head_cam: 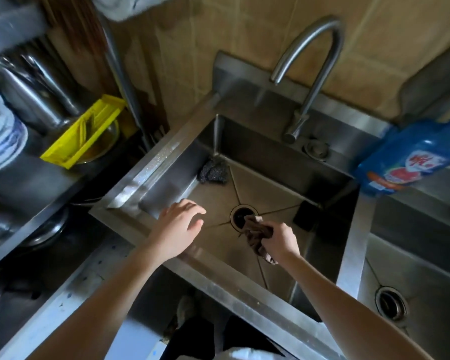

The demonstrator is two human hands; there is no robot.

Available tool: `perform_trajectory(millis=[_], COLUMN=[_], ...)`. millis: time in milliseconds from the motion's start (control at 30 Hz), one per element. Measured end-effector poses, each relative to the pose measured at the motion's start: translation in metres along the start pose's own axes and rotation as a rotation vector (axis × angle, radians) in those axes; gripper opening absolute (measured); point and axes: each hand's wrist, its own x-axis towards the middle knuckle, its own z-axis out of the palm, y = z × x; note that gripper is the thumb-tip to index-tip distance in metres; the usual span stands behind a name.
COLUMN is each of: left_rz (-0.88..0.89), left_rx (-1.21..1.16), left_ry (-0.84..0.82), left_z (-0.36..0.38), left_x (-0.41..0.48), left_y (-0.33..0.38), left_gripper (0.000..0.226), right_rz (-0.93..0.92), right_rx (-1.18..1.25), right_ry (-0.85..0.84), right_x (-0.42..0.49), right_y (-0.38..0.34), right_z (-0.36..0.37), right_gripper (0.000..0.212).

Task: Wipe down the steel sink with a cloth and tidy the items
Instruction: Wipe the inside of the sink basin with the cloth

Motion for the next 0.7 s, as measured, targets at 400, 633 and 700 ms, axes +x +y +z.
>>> perform_trajectory(millis=[400,633,700], left_rz=[0.037,0.08,0.095], left_rx=[0.109,0.15,0.162], left_ry=[-0.004,0.021,0.048], left_z=[-0.055,-0.087,-0.096], left_x=[0.03,0.045,0.051], left_y=[-0.002,-0.011,-0.014], left_gripper=[0.028,0.029,0.028], right_rz=[-0.094,-0.132,-0.142], right_rx=[0.046,0.023,0.014], right_ry=[0.133,0.215,0.24], right_x=[-0.011,-0.011,-0.01], right_y=[-0.063,-0.092,-0.1], right_z=[-0.044,-0.076,-0.086], right_gripper=[0.056,0.055,0.053])
